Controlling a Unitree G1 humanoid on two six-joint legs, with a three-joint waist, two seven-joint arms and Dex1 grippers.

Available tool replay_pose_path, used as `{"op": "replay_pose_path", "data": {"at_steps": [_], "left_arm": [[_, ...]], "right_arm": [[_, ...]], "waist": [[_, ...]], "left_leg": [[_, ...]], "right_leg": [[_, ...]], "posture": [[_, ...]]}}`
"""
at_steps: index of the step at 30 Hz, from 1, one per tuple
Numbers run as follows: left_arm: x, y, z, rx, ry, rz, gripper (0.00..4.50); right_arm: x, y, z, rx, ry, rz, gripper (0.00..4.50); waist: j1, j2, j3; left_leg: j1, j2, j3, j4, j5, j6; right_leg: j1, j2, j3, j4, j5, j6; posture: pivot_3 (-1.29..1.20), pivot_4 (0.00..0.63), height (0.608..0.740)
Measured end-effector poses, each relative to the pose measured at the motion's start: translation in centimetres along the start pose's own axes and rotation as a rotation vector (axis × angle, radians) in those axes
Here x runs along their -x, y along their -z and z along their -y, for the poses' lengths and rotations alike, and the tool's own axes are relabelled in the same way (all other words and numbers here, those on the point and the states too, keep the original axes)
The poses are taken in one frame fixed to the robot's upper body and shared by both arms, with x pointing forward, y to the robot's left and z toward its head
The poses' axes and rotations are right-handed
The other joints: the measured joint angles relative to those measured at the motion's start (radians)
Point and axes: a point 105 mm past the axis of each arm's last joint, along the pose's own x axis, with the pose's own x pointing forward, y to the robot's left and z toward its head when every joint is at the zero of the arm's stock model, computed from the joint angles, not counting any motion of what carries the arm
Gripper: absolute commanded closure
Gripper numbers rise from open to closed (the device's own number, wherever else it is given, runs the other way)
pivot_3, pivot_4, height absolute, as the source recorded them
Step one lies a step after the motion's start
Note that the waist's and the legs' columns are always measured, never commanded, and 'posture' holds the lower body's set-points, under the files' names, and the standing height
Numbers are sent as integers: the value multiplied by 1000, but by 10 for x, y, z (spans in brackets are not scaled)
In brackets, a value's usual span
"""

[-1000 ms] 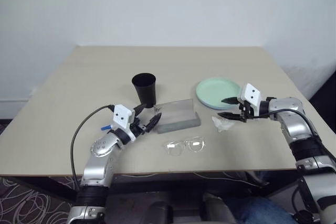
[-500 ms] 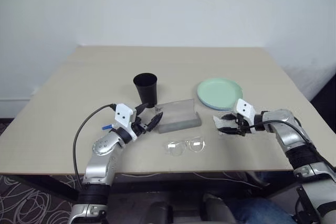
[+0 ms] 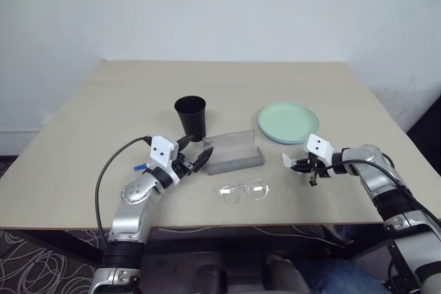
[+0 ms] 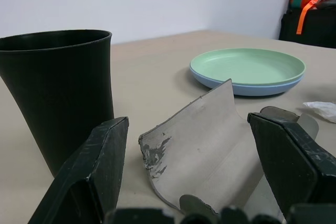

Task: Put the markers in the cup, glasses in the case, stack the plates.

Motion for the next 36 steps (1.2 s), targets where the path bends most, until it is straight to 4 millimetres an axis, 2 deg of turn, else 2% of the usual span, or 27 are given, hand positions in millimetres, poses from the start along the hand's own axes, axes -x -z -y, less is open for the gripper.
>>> {"op": "replay_pose_path", "data": {"at_steps": [2,4,7,9,12,15,18,21,25,36], "left_arm": [[0,0,0,0,0,0,628],[0,0,-1,-2,-1,0,628],[-1,-1,0,-3,2,4,628],[-1,-2,0,-4,3,5,628],[-1,-2,-1,-7,2,6,628],[-2,-3,-1,-9,3,7,628],[-1,-3,-1,-11,3,7,628],[-1,-4,-3,-15,-2,5,628],[0,-4,-3,-16,-3,4,628],[0,-4,-3,-30,35,-23,628]], "right_arm": [[1,-5,3,6,16,19,4447],[1,-27,17,19,77,90,4447],[8,-68,49,71,229,181,4447],[11,-85,72,81,341,194,4447],[3,-82,85,47,418,167,4447],[-9,-61,88,-2,455,96,4447],[-11,-46,91,-27,492,40,4447],[-10,-48,96,-37,517,40,3871],[-9,-54,98,-30,524,59,2578],[-2,-66,93,44,471,161,2578]], "waist": [[0,0,0],[-6,1,0],[-11,1,0],[-12,0,0],[-10,0,0],[-12,0,0],[-13,1,0],[-22,1,0],[-30,1,0],[-30,1,0]], "left_leg": [[0,0,0,0,0,0],[0,0,2,0,0,0],[1,0,2,0,0,-1],[1,1,2,0,0,-1],[-1,1,1,0,0,-1],[-4,-1,2,-1,0,0],[-5,-1,1,-1,0,0],[-4,0,1,-2,0,0],[-2,0,1,-2,0,0],[-2,0,0,-2,0,0]], "right_leg": [[0,0,0,0,0,0],[-2,0,2,1,0,0],[-1,1,2,2,1,-1],[-1,1,2,2,0,-1],[-1,0,1,0,0,0],[-4,0,2,0,4,-3],[-5,0,2,0,4,-3],[-4,0,1,0,4,-3],[-2,1,1,0,3,-1],[-3,0,1,0,3,0]], "posture": [[0,0,721],[0,0,721],[0,0,721],[0,0,721],[0,0,721],[0,0,721],[0,0,721],[0,0,721],[0,0,721],[0,0,721]]}}
